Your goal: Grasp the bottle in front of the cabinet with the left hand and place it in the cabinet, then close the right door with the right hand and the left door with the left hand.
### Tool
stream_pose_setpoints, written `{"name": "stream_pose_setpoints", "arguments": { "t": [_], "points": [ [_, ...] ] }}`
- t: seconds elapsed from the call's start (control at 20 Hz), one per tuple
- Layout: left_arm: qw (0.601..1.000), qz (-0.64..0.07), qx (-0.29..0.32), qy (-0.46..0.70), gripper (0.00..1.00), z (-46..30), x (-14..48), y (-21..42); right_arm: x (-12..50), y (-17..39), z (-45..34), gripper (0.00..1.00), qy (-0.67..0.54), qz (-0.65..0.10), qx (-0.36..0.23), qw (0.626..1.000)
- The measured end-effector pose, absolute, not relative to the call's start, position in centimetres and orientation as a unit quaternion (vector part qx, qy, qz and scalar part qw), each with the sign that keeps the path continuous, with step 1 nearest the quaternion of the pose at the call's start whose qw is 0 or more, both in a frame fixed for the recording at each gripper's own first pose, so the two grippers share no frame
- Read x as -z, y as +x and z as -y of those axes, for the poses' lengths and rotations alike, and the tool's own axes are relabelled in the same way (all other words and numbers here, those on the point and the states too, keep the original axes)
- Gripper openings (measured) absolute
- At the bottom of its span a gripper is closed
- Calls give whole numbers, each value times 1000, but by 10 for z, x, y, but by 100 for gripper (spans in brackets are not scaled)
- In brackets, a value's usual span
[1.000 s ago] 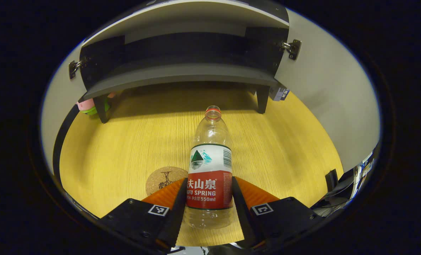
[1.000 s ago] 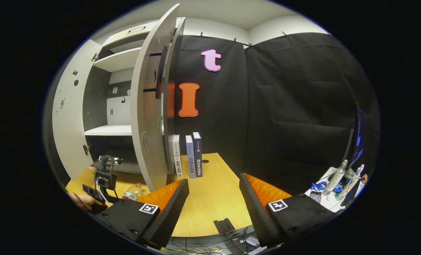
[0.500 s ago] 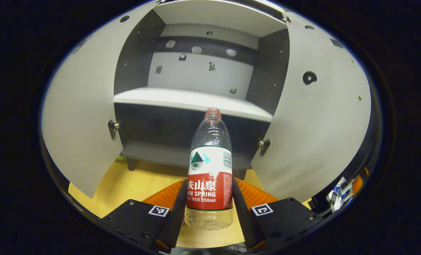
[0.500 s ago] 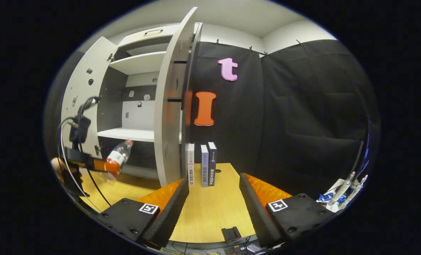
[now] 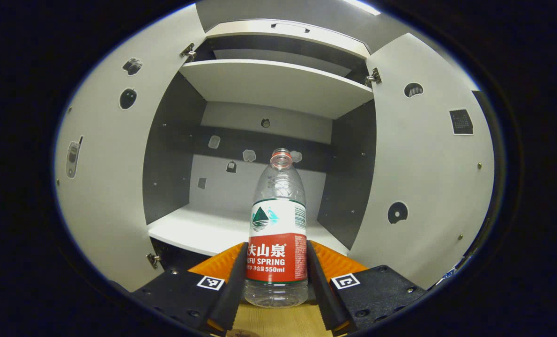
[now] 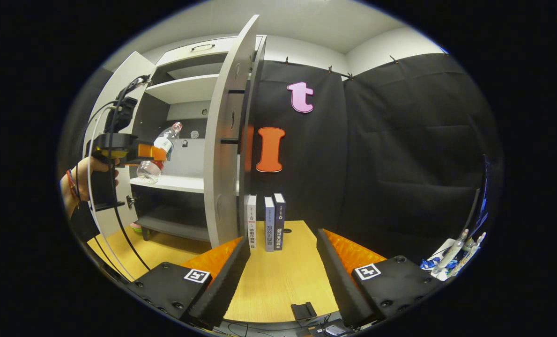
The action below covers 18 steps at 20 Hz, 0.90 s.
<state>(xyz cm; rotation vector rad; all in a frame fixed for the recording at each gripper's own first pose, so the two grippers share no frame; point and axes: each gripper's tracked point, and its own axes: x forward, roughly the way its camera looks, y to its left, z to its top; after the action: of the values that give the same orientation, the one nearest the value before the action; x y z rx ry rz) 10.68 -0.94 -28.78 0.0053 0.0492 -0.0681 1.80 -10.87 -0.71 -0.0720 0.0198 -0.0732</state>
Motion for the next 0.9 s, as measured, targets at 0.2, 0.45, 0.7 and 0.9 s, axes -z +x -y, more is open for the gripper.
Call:
{"name": "stream_pose_setpoints", "arguments": {
  "t": [0.2,0.45,0.7,0.9],
  "points": [
    [1000,2,25,-1,69,10,290,108,3,16,124,90,-31,-7,59,998],
    [1000,4,10,23,70,10,298,112,-2,20,145,90,-32,-3,81,996],
    [998,-54,3,12,72,11,293,107,5,29,152,90,-29,-15,90,995],
    [996,-76,3,44,75,13,302,111,8,39,150,96,-30,-25,81,996]
  ]
}}
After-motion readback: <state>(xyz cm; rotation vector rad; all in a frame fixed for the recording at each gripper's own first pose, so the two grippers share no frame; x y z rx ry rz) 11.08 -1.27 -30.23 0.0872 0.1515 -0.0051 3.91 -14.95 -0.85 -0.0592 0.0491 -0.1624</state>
